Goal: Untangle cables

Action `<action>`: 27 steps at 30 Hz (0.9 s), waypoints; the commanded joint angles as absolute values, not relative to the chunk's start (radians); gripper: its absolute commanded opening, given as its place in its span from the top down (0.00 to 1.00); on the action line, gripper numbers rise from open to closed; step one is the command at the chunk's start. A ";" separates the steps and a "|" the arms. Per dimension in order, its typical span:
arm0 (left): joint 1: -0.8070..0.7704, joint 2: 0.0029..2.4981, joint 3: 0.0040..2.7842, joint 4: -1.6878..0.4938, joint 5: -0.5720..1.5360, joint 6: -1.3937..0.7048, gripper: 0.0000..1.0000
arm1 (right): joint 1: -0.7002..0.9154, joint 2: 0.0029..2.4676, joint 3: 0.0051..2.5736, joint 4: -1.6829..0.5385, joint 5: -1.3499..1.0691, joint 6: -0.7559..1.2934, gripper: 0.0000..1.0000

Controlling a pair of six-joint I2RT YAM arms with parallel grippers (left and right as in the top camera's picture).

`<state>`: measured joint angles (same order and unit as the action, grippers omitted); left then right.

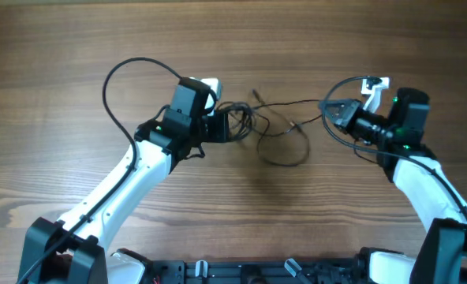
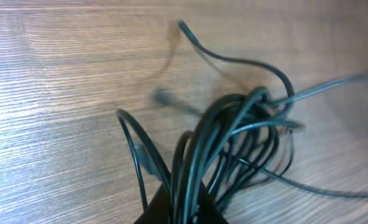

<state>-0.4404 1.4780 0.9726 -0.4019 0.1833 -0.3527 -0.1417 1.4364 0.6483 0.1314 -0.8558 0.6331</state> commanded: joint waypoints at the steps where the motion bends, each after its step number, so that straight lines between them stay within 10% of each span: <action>1: -0.402 1.468 0.975 -0.361 0.068 -0.559 0.96 | -0.179 1.434 0.649 -0.023 -0.668 0.616 0.96; 6: -0.363 1.468 0.975 -0.345 -0.039 -0.908 0.88 | -0.179 1.434 0.649 -0.300 -0.294 0.685 0.93; 7: -0.369 1.468 0.975 -0.317 -0.015 -0.908 0.75 | -0.179 1.434 0.649 -0.301 -0.315 0.616 0.33; 9: -0.381 1.468 0.975 -0.253 0.129 -0.814 0.48 | -0.179 1.434 0.649 -0.299 -0.307 0.580 0.00; 13: -0.392 1.468 0.976 -0.118 0.337 -0.527 0.03 | -0.179 1.434 0.649 -0.247 -0.346 0.585 0.00; 21: -0.413 1.468 0.975 -0.352 0.209 -0.800 0.00 | -0.179 1.434 0.649 -0.178 -0.712 0.368 0.00; 27: -0.467 1.587 0.975 -0.313 0.232 -0.794 0.17 | -0.177 1.434 0.649 -0.172 -0.787 0.378 0.00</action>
